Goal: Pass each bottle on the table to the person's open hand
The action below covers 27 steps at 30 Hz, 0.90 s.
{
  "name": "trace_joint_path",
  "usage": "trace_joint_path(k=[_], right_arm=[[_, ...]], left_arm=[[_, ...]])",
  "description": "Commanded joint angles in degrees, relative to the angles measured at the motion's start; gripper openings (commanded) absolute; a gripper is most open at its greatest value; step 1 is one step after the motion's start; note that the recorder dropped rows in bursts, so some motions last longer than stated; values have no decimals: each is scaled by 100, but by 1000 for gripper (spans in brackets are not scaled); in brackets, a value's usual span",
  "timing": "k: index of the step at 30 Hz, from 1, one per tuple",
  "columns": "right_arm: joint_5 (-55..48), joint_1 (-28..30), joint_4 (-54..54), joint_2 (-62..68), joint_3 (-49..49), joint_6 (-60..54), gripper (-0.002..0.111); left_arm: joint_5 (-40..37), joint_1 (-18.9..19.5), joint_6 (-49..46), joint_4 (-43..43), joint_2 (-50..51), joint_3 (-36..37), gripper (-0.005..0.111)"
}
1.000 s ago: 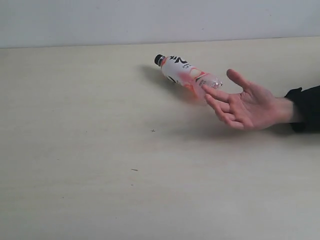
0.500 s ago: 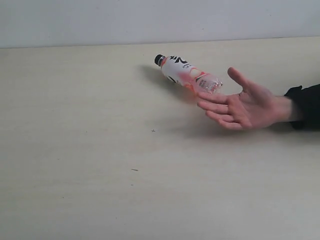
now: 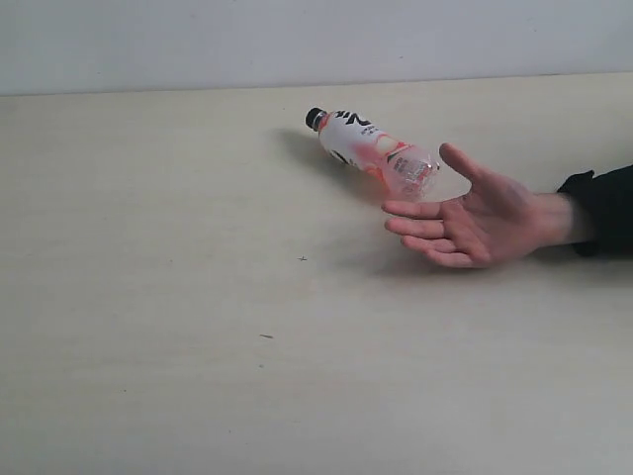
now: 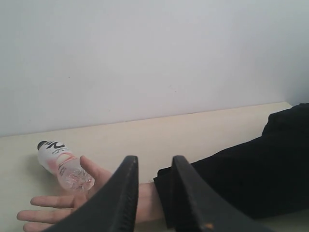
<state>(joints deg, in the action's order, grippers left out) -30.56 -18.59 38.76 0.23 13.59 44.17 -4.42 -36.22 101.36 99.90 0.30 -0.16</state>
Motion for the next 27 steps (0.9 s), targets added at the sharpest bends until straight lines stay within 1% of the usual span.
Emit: trace_joint_path(k=[1,4,9,11,12,13,14,17,20,23,24,25,27], right_arm=[[42,-9,18,-23,-8,-9,25],[42,-9,18,-23,-8,-9,25],[55,-9,42,-23,2,-9,25],[632,-9,394,-23,13,1,25],[1153,-9,381,-23,13,1,25],[1404,-9,366,-23,13,1,25],[1722,-9,320,-23,13,80,25],[2483,-9,-266,-23,13,440,25],[3005,-9,-693,-23,13,685,25],[3056,-9,-783,-23,13,646,24],[3056,-9,-754,-23,13,568,22],[2956,4,-727,-23,60,543,18],[2381,4,-727,299,272,543,2]], left_arm=[[19,1002,64,4,-30,16,1],[19,1365,64,4,-30,16,1],[19,1398,64,4,-30,16,1],[29,1399,64,4,-30,16,1],[29,1399,64,4,-30,16,1],[29,1399,64,4,-30,16,1],[29,1399,64,4,-30,16,1],[30,1399,64,4,-30,16,1],[30,1399,64,4,-30,16,1],[30,1399,64,4,-30,16,1],[30,1399,64,4,-30,16,1],[30,1399,64,4,-30,16,1],[30,1399,64,4,-30,16,1]])
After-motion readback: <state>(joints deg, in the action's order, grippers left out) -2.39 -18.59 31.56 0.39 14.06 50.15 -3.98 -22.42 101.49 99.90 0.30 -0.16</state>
